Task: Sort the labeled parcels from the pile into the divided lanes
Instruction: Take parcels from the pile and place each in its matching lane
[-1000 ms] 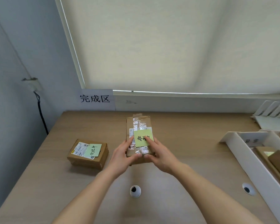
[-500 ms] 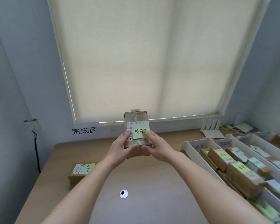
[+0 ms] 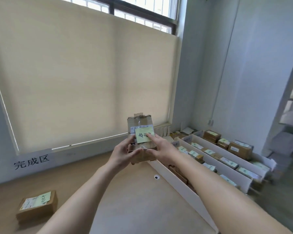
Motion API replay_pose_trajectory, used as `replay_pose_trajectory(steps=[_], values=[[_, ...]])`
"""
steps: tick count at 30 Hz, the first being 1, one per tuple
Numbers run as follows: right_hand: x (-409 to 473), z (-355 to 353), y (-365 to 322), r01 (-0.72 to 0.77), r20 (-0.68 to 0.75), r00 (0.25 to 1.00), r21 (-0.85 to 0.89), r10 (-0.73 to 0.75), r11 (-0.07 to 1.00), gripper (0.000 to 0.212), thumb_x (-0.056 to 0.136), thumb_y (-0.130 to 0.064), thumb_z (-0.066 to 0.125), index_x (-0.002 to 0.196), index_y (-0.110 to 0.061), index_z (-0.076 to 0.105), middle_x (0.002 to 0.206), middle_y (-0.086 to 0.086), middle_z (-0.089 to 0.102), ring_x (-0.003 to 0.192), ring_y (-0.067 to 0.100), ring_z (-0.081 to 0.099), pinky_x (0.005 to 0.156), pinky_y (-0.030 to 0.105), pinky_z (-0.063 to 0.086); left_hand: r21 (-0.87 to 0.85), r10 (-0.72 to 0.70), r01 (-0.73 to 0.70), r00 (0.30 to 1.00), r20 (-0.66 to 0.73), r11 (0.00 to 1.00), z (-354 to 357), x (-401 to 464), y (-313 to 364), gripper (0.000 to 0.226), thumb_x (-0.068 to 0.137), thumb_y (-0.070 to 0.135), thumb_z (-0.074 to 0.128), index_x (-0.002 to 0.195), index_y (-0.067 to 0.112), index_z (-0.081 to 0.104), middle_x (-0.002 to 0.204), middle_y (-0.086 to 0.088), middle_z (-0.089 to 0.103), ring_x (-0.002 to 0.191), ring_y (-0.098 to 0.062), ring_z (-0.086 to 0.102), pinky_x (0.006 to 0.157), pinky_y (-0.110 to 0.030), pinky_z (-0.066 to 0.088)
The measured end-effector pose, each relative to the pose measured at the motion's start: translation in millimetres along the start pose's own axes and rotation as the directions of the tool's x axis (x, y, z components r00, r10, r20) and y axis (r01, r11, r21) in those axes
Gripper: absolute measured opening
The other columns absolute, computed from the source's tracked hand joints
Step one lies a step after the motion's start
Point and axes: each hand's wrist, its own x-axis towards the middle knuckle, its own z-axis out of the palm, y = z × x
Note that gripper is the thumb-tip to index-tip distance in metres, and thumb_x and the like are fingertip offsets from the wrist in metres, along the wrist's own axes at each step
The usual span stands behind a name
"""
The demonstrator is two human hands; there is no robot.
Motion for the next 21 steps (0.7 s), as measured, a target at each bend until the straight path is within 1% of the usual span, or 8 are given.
replay_pose_trajectory(steps=[2,3,6,8,11,15,18,21], values=[[-26.1,-18.8,15.3,-0.042,-0.042,0.998,-0.002,0.041,0.999,0.075,0.099,-0.036,0.062,0.161,-0.028,0.021,0.163,0.0,0.031,0.146,0.023,0.036,0.119,0.043,0.033,-0.032,0.022,-0.021,0.999,0.039,0.999,25.9,1.6,19.0,0.072,0.083,0.025,0.08,0.147,0.023,0.046,0.135,0.017,0.052,0.123,0.001,0.054,0.107,-0.021,0.042],[-38.7,-28.3,23.7,-0.067,-0.057,0.996,-0.002,0.066,0.998,0.075,0.099,-0.035,0.062,0.162,-0.028,0.021,0.163,0.001,0.031,0.146,0.024,0.036,0.119,0.043,0.033,-0.041,0.034,-0.031,0.998,0.058,0.999,39.8,2.9,28.7,0.073,0.083,0.025,0.08,0.147,0.022,0.046,0.136,0.016,0.052,0.125,0.0,0.053,0.108,-0.023,0.041],[-75.4,-57.7,54.1,-0.157,-0.091,0.984,-0.026,0.155,0.987,0.077,0.099,-0.036,0.063,0.161,-0.032,0.018,0.165,0.005,0.027,0.149,0.028,0.032,0.121,0.049,0.03,-0.04,0.09,-0.085,0.989,0.119,0.996,84.2,6.3,60.2,0.075,0.081,0.031,0.081,0.147,0.022,0.046,0.135,0.016,0.054,0.122,0.0,0.054,0.105,-0.018,0.042],[-99.0,-79.1,79.5,-0.214,-0.111,0.971,-0.016,0.211,0.977,0.077,0.098,-0.038,0.064,0.161,-0.035,0.019,0.166,0.007,0.026,0.15,0.03,0.031,0.121,0.051,0.03,-0.055,0.111,-0.103,0.981,0.16,0.993,117.6,10.4,78.8,0.08,0.079,0.039,0.082,0.147,0.024,0.045,0.131,0.019,0.055,0.12,-0.002,0.057,0.106,-0.027,0.046],[-138.5,-114.1,118.7,-0.276,-0.148,0.951,-0.007,0.272,0.961,0.077,0.097,-0.038,0.065,0.161,-0.035,0.02,0.164,0.004,0.029,0.146,0.028,0.037,0.118,0.05,0.034,-0.052,0.152,-0.144,0.963,0.223,0.988,172.5,17.4,112.1,0.078,0.082,0.035,0.08,0.149,0.022,0.043,0.134,0.016,0.054,0.124,-0.007,0.056,0.108,-0.035,0.046],[-194.7,-162.4,176.0,-0.372,-0.186,0.914,-0.029,0.361,0.928,0.079,0.097,-0.041,0.064,0.161,-0.037,0.017,0.167,0.005,0.022,0.151,0.028,0.028,0.122,0.046,0.027,-0.045,0.229,-0.226,0.927,0.297,0.973,253.2,23.9,161.3,0.081,0.082,0.041,0.078,0.151,0.021,0.039,0.141,0.014,0.046,0.129,-0.01,0.051,0.11,-0.035,0.044],[-238.0,-199.3,223.9,-0.423,-0.206,0.89,-0.035,0.407,0.906,0.08,0.097,-0.041,0.064,0.161,-0.037,0.017,0.167,0.005,0.022,0.152,0.026,0.025,0.124,0.046,0.025,-0.068,0.267,-0.26,0.901,0.341,0.963,320.4,28.9,195.2,0.082,0.082,0.048,0.077,0.151,0.024,0.039,0.145,0.009,0.05,0.127,-0.011,0.054,0.107,-0.038,0.046],[-276.2,-233.0,273.6,-0.465,-0.219,0.868,-0.037,0.446,0.885,0.08,0.097,-0.043,0.064,0.161,-0.037,0.017,0.167,0.002,0.022,0.153,0.025,0.025,0.124,0.046,0.023,-0.099,0.278,-0.26,0.894,0.352,0.961,386.8,31.6,226.1,0.08,0.082,0.046,0.078,0.15,0.025,0.042,0.143,0.008,0.053,0.123,-0.006,0.054,0.102,-0.026,0.046]])
